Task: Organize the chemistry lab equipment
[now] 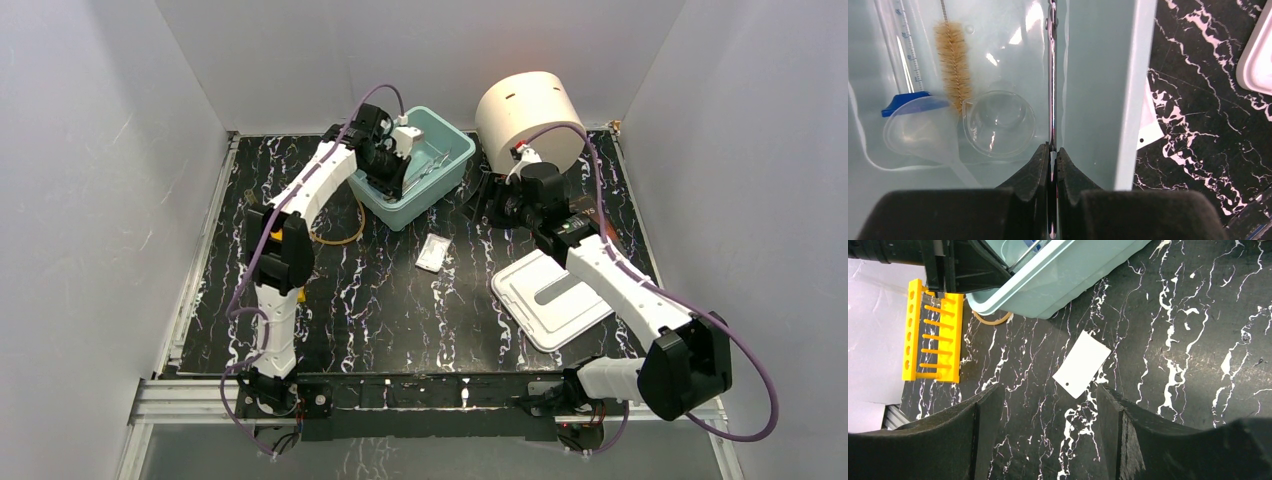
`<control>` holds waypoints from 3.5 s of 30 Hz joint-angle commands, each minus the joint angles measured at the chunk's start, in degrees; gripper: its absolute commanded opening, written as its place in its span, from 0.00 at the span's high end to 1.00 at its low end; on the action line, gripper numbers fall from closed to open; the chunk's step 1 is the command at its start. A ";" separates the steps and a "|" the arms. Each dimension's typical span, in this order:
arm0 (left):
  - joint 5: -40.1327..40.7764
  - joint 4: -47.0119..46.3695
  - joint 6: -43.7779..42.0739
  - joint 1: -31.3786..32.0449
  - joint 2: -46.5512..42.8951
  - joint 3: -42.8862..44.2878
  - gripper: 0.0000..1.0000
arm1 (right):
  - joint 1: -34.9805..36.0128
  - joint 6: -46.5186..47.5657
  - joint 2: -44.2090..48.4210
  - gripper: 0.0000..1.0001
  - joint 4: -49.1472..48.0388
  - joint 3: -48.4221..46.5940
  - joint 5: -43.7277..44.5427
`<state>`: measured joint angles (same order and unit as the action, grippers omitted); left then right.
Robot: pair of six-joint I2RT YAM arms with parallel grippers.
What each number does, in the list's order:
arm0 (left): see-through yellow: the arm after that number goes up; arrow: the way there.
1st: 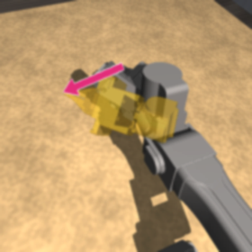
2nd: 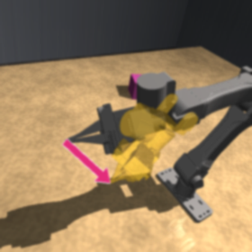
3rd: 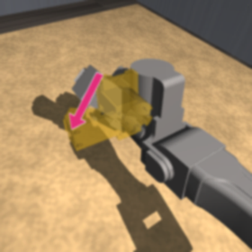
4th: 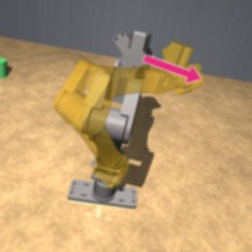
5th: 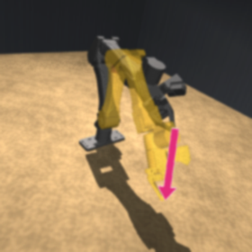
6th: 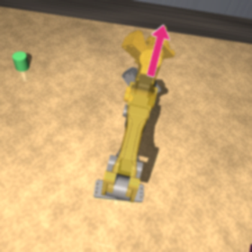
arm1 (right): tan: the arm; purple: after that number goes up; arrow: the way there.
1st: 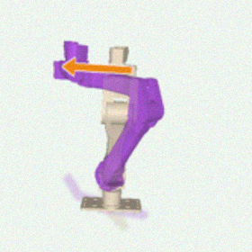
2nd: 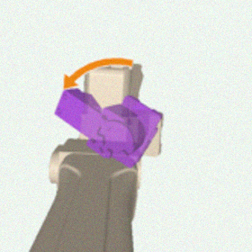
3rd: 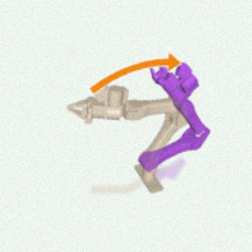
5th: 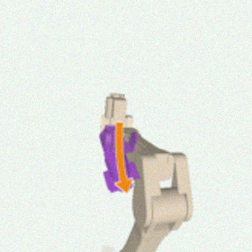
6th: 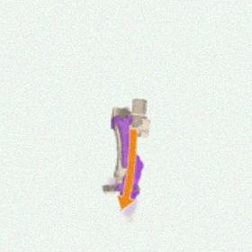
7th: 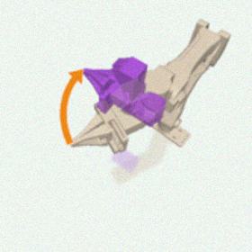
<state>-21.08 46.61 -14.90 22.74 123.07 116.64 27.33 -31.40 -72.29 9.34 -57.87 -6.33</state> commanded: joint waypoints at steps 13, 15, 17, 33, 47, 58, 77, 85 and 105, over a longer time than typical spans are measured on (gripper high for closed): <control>1.20 2.94 -2.40 1.19 6.46 5.11 0.97 | -0.19 1.28 -1.90 0.25 -3.71 -3.92 -5.69; 1.78 3.25 -2.08 1.25 7.03 6.18 0.91 | -0.18 1.34 -1.96 0.25 -3.82 -3.92 -5.75; 1.90 3.37 -1.71 1.25 7.10 7.20 0.82 | -0.19 1.34 -2.05 0.25 -3.56 -4.07 -5.36; 1.74 2.28 1.68 0.50 -2.31 11.85 0.52 | -0.19 -0.04 -3.54 0.24 -1.97 -4.38 -5.35; 10.78 -8.62 25.88 -0.13 -29.28 -10.03 0.13 | 4.15 -0.35 -10.76 0.27 7.03 -6.26 2.91; 7.78 -22.12 45.98 -0.15 -53.04 -40.98 0.15 | 13.22 -5.84 -23.12 0.29 9.42 -9.50 12.70; 6.44 -24.42 51.96 -0.15 -56.27 -62.37 0.16 | 11.49 -18.18 -37.74 0.35 11.04 -18.68 22.59; 3.85 -26.74 52.43 -0.13 -53.30 -64.71 0.18 | 11.25 -19.17 -41.11 0.51 12.53 -18.74 23.45; 0.42 -33.17 57.22 -0.11 -49.33 -73.18 0.22 | 11.46 -21.86 -35.58 1.00 5.39 -6.67 6.99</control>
<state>-18.50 15.99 40.16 22.94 73.21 45.01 38.35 -50.43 -109.47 14.11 -69.25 6.44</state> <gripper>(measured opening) 0.785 0.012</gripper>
